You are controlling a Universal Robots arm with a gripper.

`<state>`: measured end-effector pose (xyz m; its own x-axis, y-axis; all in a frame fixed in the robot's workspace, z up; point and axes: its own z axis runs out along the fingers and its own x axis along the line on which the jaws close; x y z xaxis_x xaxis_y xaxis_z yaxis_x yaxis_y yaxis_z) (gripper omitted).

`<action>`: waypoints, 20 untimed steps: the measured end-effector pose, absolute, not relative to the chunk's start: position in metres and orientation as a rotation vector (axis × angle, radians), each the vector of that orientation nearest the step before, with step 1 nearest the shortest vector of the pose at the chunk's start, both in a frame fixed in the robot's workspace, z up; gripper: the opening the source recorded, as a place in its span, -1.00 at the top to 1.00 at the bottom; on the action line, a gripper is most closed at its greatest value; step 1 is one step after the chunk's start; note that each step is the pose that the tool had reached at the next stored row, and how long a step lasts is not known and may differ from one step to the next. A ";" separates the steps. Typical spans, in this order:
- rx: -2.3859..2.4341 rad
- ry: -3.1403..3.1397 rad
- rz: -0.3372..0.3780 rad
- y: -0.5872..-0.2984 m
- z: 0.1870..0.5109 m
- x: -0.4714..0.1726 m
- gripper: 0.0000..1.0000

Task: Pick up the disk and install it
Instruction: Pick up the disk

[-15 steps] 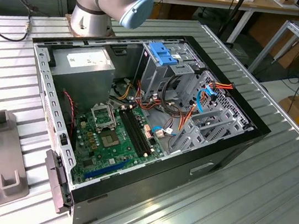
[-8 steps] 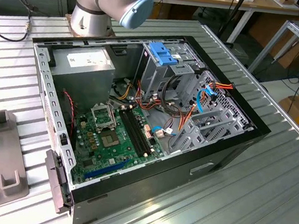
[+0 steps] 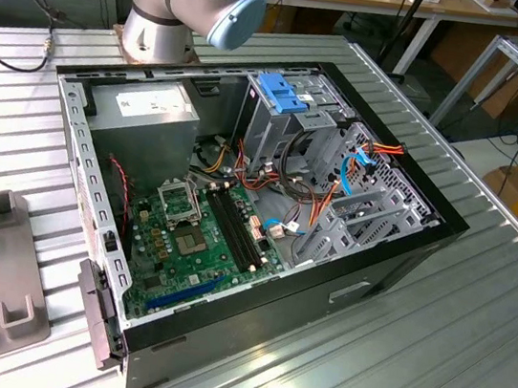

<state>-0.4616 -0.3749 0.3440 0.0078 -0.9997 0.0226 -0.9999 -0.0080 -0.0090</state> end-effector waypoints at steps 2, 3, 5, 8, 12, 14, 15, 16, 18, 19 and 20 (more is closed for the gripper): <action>2.225 -2.204 0.035 -0.375 0.342 -0.462 -0.20; 2.230 -2.200 0.036 -0.375 0.340 -0.462 -0.20; 2.238 -2.192 0.036 -0.375 0.338 -0.462 -0.20; 2.258 -2.172 0.037 -0.375 0.334 -0.462 -0.20; 2.276 -2.154 0.037 -0.375 0.325 -0.462 -0.20; 2.278 -2.152 0.037 -0.375 0.322 -0.462 -0.20; 2.279 -2.151 0.037 -0.375 0.320 -0.462 -0.20; 2.280 -2.150 0.037 -0.375 0.318 -0.462 -0.20; 2.281 -2.149 0.038 -0.375 0.315 -0.462 -0.20; 2.282 -2.148 0.038 -0.375 0.313 -0.462 -0.20; 2.282 -2.148 0.038 -0.375 0.312 -0.462 -0.20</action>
<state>-0.4617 -0.3749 0.3119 0.0603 -0.9979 0.0226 -0.9981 -0.0606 -0.0111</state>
